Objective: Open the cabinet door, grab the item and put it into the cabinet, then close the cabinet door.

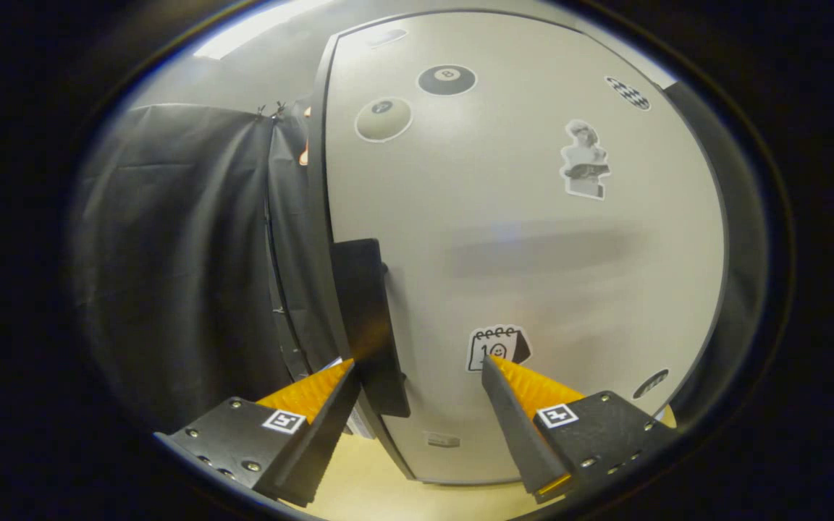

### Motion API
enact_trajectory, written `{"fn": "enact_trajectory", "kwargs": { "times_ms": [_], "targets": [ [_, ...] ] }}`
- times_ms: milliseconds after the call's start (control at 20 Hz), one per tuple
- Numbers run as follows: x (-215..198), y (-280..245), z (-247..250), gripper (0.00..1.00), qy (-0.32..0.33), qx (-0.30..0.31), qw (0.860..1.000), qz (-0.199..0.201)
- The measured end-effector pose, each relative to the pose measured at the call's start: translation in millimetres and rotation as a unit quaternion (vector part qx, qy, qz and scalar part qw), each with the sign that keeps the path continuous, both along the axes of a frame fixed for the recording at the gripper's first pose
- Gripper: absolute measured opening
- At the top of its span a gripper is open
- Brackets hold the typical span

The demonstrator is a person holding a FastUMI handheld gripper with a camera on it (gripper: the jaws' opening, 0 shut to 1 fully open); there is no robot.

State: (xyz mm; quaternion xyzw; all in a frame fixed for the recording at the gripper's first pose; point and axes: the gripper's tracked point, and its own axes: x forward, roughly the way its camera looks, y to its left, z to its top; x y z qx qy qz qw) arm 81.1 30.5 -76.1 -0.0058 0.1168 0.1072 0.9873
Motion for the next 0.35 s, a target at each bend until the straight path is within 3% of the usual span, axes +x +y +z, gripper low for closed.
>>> {"fn": "enact_trajectory", "kwargs": {
  "times_ms": [150,350],
  "targets": [
    [-15,-1,22,1.0,-0.037,-0.002,0.999,0.007],
    [-29,-30,53,1.0,-0.085,-0.036,0.995,-0.033]
  ]
}}
